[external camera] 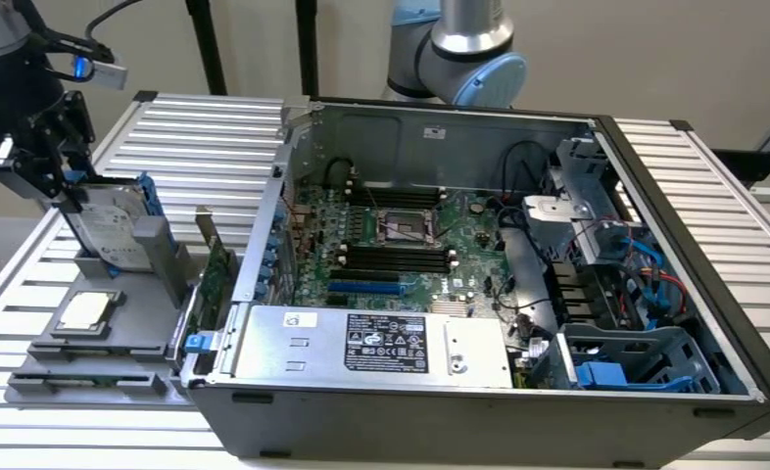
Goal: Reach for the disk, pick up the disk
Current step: 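Pick up the disk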
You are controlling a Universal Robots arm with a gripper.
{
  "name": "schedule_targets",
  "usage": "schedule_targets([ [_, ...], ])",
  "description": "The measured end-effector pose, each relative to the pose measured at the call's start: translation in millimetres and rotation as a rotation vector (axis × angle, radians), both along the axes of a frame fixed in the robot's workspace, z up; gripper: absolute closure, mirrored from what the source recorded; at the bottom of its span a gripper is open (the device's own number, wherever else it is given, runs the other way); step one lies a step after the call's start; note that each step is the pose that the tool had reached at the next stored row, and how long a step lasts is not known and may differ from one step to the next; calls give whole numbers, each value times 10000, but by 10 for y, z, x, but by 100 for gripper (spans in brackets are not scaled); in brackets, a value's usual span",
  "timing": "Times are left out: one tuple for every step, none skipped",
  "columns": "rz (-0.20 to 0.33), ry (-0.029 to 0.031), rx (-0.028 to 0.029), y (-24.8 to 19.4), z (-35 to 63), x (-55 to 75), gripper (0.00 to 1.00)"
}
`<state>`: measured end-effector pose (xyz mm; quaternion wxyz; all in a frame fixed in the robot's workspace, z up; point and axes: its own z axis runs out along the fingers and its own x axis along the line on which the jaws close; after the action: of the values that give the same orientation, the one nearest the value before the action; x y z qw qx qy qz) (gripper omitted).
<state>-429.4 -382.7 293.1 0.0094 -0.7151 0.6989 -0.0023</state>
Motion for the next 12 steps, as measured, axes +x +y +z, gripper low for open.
schedule_targets([
  [0,1,0,1,-4,0,46],
  [0,1,1,2,-8,0,46],
  [0,1,1,4,-11,-1,46],
  [0,3,1,5,-13,-1,46],
  [0,4,1,6,-15,-1,48],
  [0,5,1,8,-16,-1,48],
  [0,6,1,9,-17,-1,55],
  [0,6,2,9,-18,-1,55],
  [0,6,2,10,-18,-1,62],
  [0,6,2,10,-18,-1,62],
  [-1,7,2,11,-17,-1,62],
  [0,7,1,11,-17,-1,62],
])
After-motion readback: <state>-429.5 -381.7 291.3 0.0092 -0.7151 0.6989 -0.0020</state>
